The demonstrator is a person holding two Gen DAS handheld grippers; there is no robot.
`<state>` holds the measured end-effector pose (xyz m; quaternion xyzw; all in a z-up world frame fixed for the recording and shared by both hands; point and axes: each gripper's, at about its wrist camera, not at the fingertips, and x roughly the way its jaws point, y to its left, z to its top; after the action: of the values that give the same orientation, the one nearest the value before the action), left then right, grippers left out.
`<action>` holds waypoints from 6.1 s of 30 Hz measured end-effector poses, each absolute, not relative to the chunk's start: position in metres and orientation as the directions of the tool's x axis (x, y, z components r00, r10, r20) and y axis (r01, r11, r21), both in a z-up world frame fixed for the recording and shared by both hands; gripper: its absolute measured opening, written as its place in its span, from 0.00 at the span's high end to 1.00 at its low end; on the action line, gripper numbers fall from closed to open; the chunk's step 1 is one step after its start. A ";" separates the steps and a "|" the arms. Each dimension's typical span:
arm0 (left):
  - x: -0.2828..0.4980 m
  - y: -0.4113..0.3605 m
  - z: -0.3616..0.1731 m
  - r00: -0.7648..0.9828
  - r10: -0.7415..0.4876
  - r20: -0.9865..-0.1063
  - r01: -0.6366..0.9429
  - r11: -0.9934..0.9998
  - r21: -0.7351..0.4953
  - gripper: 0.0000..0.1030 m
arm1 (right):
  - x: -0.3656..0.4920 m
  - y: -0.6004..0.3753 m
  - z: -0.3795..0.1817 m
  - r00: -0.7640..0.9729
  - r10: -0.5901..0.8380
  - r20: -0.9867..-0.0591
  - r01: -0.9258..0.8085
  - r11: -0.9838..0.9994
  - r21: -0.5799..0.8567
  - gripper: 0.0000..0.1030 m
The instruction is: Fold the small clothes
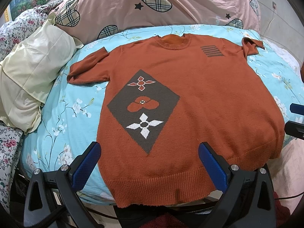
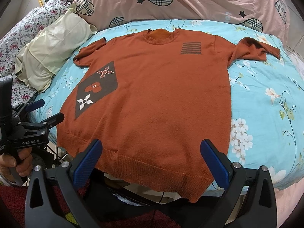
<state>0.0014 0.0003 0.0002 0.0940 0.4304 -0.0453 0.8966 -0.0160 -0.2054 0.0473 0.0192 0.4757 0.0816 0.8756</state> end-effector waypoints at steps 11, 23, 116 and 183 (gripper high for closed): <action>0.000 0.000 -0.003 0.627 -0.004 -0.779 0.165 0.978 0.128 0.01 | -0.013 -0.204 0.051 0.540 0.163 -0.826 -0.124 0.986 0.113 0.00; 0.018 -0.009 -0.007 0.605 -0.033 -0.796 0.181 0.979 0.097 0.01 | 0.004 -0.216 0.048 0.527 0.125 -0.841 -0.093 0.992 0.089 0.00; 0.311 -0.025 -0.034 0.438 -0.367 -0.821 0.224 0.929 -0.296 0.01 | 0.252 -0.238 0.000 0.459 0.532 -0.712 -0.239 0.846 0.477 0.45; 0.343 0.071 -0.062 0.653 -0.372 -0.659 0.100 0.906 -0.412 0.96 | 0.291 -0.359 -0.010 0.546 0.184 -0.817 0.160 0.934 0.318 0.90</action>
<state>0.3426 0.0713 -0.0618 -0.1725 0.3947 -0.1322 0.8927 0.2907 -0.3591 -0.0097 0.1808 0.4762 0.0069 0.8605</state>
